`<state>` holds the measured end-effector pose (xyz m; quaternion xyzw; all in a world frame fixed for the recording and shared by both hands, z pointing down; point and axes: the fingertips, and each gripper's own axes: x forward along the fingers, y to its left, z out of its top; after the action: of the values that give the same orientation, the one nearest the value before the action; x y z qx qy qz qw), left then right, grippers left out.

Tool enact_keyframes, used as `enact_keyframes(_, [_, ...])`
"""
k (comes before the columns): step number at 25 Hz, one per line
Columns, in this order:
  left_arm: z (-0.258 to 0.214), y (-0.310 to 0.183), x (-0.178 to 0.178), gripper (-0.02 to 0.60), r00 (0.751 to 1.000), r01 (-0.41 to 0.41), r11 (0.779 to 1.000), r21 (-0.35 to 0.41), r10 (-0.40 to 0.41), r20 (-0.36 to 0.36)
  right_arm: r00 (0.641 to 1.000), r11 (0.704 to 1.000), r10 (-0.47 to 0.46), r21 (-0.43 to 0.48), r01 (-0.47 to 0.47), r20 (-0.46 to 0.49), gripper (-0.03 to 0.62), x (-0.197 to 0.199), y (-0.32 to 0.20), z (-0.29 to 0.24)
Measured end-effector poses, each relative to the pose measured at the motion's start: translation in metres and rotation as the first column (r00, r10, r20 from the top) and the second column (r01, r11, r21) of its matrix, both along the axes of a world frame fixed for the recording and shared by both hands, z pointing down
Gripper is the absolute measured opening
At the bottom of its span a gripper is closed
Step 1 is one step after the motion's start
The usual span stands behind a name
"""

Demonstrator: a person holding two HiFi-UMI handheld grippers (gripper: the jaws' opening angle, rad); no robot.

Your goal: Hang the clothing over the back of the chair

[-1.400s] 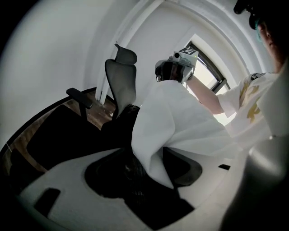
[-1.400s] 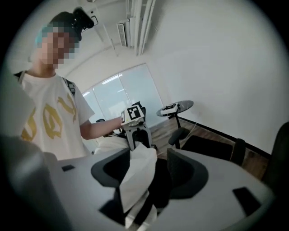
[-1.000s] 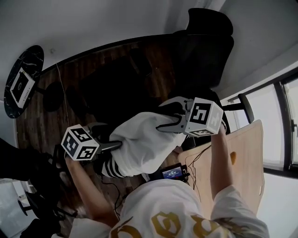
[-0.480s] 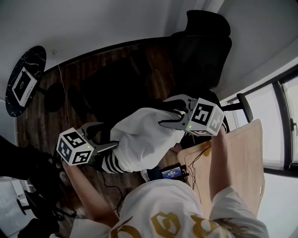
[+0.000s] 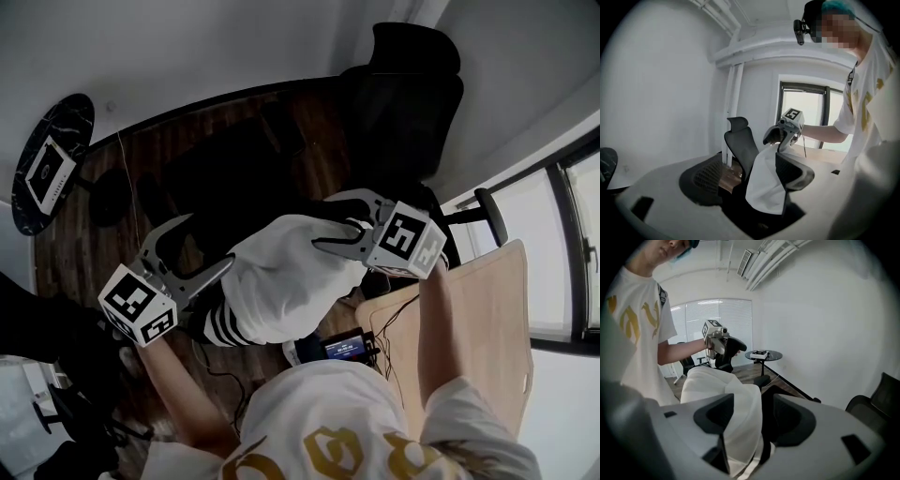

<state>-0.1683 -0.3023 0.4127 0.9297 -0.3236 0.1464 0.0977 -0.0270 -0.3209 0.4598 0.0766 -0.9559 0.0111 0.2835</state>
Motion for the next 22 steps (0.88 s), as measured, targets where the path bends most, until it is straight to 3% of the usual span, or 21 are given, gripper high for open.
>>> enact_keyframes(4, [0.004,0.001,-0.004,0.342,0.999,0.048,0.999,0.024,-0.049,0.019,0.998,0.998,0.047,0.038,-0.049,0.038,0.264,0.000,-0.006,-0.012])
enact_keyframes(7, [0.002,0.003,-0.004,0.341,0.995,0.095,0.995,0.038,-0.094,-0.019,0.986,0.991,0.099,0.075,-0.109,0.131,0.259,0.000,-0.010,-0.032])
enact_keyframes(9, [-0.001,0.007,-0.003,0.334,0.991,0.132,0.990,0.050,-0.129,-0.046,0.960,0.983,0.153,0.061,-0.171,0.235,0.257,0.000,-0.010,-0.051])
enact_keyframes(11, [-0.005,0.017,0.001,0.262,0.988,0.148,0.986,0.074,-0.145,-0.050,0.919,0.971,0.208,0.039,-0.234,0.335,0.234,0.000,-0.004,-0.070])
enact_keyframes(14, [-0.014,0.033,0.006,0.208,0.985,0.172,0.978,0.116,-0.168,-0.045,0.868,0.954,0.248,0.047,-0.296,0.431,0.193,0.000,0.013,-0.093])
enact_keyframes(16, [-0.023,0.040,0.002,0.194,0.969,0.243,0.960,0.137,-0.236,-0.069,0.835,0.949,0.253,0.042,-0.312,0.489,0.148,0.001,0.029,-0.107])
enact_keyframes(19, [-0.035,0.051,-0.006,0.097,0.923,0.379,0.913,0.154,-0.360,-0.138,0.775,0.931,0.295,0.013,-0.365,0.559,0.089,0.002,0.051,-0.120])
enact_keyframes(22, [-0.044,0.076,-0.005,0.039,0.894,0.441,0.881,0.171,-0.415,-0.169,0.742,0.900,0.344,0.022,-0.435,0.575,0.020,0.006,0.078,-0.121])
